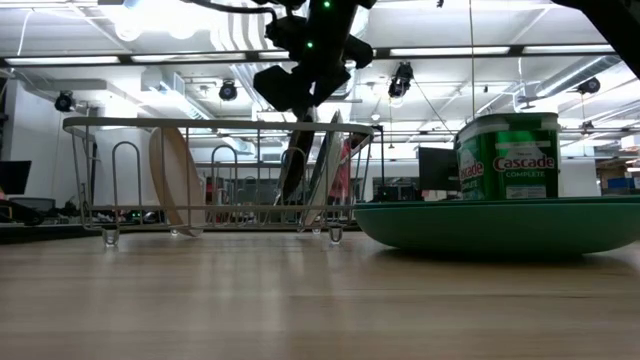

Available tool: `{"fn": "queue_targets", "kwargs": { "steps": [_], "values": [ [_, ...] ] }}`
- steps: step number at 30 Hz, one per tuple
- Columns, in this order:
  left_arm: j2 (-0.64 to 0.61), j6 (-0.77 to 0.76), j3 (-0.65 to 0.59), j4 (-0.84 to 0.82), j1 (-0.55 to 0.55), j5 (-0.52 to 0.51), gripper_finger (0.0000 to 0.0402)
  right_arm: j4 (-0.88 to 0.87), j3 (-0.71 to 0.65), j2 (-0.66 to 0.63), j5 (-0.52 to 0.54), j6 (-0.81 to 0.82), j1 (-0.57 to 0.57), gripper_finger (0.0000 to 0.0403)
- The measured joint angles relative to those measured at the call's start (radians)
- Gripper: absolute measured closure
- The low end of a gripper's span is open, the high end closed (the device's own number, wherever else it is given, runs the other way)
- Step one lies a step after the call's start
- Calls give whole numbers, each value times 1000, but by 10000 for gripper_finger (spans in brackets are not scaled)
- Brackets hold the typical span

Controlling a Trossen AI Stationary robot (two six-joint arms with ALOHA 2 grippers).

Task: Sort dishes
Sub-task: Put the white patterned plate on the dish rack

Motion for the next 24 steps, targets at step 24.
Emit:
{"fn": "queue_targets", "kwargs": {
  "steps": [24],
  "values": [
    [0, 0, 0, 0, 0, 0, 401, -6, 0, 0, -122, 59, 16, 203]
  ]
}}
